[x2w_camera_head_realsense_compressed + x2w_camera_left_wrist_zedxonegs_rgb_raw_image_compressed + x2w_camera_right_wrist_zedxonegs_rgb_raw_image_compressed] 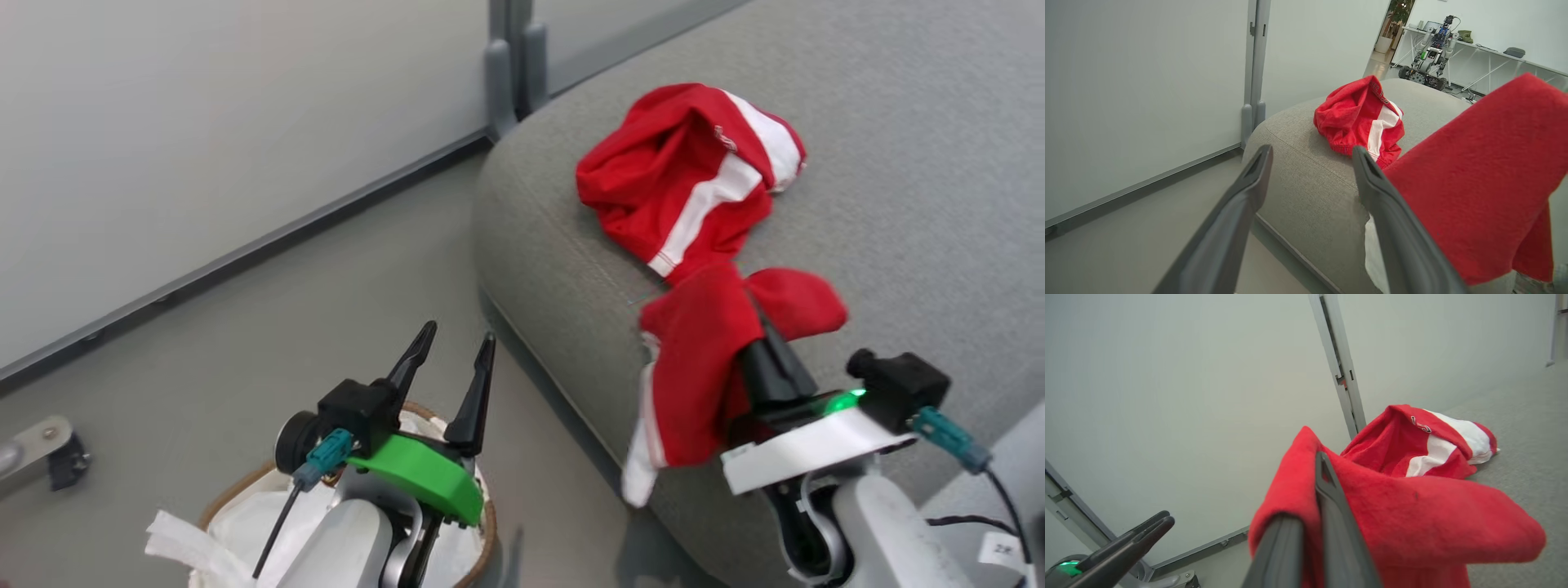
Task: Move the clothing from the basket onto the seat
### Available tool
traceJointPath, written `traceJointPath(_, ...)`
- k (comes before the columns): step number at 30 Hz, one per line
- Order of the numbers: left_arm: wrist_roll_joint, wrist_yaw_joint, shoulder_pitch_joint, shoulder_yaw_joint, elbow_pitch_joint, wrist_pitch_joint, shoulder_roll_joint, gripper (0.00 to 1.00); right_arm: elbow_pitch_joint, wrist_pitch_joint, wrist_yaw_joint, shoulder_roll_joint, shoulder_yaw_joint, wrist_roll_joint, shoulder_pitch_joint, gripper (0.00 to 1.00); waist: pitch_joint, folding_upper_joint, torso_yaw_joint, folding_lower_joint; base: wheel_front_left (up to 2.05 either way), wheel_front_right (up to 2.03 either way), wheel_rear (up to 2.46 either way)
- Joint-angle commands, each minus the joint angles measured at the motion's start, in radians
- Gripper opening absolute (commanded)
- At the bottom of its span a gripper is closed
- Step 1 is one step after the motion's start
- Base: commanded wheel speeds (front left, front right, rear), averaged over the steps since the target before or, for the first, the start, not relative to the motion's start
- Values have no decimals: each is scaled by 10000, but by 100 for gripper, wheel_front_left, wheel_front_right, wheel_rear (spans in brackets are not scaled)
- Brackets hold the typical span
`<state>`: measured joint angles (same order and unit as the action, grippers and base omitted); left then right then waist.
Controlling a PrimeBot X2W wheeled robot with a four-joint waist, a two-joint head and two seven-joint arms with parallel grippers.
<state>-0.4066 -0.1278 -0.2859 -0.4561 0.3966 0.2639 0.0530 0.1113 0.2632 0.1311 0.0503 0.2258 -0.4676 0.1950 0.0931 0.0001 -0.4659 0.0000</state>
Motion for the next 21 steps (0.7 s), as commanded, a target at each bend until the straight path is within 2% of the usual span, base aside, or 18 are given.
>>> traceJointPath(1, 53, -46, -241, -62, 8, 8, 86, 100, -234, 24, -7, 9, -204, 45, -56, 0, 555, -1, -661, 0, 0, 0, 0)
traceJointPath(5, 9, -47, -449, -354, -28, 6, 196, 100, -907, 25, -6, 20, -1072, 218, 436, 0, 914, -1, -726, 0, 0, 0, 0)
traceJointPath(9, -11, -47, -624, -590, -49, 6, 370, 100, -1359, 25, -6, 39, -1841, 928, 1486, 0, 1345, -1, -741, 0, 0, 0, 0)
traceJointPath(14, 96, -48, -788, -643, -212, 8, 671, 100, -1228, 24, -6, 853, -2267, 1656, 3637, 0, 2040, -1, -676, 0, 0, 0, 0)
traceJointPath(16, 58, -48, -958, -739, -264, 8, 759, 100, -1102, 24, -9, 1390, -2487, 2027, 4506, 0, 2395, -1, -461, 0, 0, 0, 0)
traceJointPath(21, 15, -48, -1477, -1195, -325, 8, 1017, 100, -443, 21, -10, 1968, -3469, 2534, 6341, 0, 3100, -1, 253, 0, 0, 0, 0)
